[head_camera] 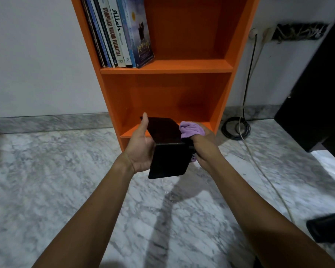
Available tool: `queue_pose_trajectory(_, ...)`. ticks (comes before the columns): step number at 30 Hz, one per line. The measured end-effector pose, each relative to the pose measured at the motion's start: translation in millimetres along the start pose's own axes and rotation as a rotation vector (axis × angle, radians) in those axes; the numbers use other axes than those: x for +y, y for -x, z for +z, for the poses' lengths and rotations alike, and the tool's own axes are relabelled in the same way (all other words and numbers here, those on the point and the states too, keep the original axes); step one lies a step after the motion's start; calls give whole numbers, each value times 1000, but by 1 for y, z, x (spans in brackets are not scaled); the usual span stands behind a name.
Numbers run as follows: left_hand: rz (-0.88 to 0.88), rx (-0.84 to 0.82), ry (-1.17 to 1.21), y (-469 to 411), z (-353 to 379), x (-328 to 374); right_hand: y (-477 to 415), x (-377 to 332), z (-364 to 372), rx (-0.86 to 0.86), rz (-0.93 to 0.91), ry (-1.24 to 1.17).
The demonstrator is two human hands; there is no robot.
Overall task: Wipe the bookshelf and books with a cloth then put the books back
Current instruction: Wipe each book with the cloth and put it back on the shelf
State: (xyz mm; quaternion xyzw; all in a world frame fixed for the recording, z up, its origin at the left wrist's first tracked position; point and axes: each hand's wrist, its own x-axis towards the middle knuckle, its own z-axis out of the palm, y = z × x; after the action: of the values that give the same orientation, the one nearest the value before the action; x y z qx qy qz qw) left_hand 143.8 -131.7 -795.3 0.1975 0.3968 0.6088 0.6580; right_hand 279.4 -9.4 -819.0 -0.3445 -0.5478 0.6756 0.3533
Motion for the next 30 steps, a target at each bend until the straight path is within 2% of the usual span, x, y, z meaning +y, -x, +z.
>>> queue_pose_trajectory(4, 86, 121, -1, -3, 9, -2, 15, -1, 4, -5, -275, 149)
queue_pose_trajectory(8, 176, 114, 101, 3, 10, -1, 29, 7, 24, -75, -506, 328)
queue_pose_trajectory(12, 327, 171, 150, -4, 11, -3, 47, 32, 41, 9, -610, 301)
queue_pose_trajectory(16, 429, 296, 182, -10, 4, -5, 56, 40, 53, -50, -692, 311)
queue_pose_trajectory(18, 419, 342, 194, -11, -2, -4, 55, 37, 53, -79, -723, 480)
queue_pose_trajectory(20, 346, 290, 126, -9, -4, -3, 54, 35, 52, -127, -700, 651)
queue_pose_trajectory(23, 288, 221, -25, -6, -6, -1, 51, 23, 54, -309, -499, 622)
queue_pose_trajectory(26, 255, 168, -82, -8, -2, -3, 42, 7, 54, -405, -381, 531)
queue_pose_trajectory(28, 243, 150, -107, -9, 4, -6, 33, -2, 51, -394, -404, 557)
queue_pose_trajectory(30, 258, 123, -186, -8, 11, -7, 19, -6, 44, -312, -513, 701)
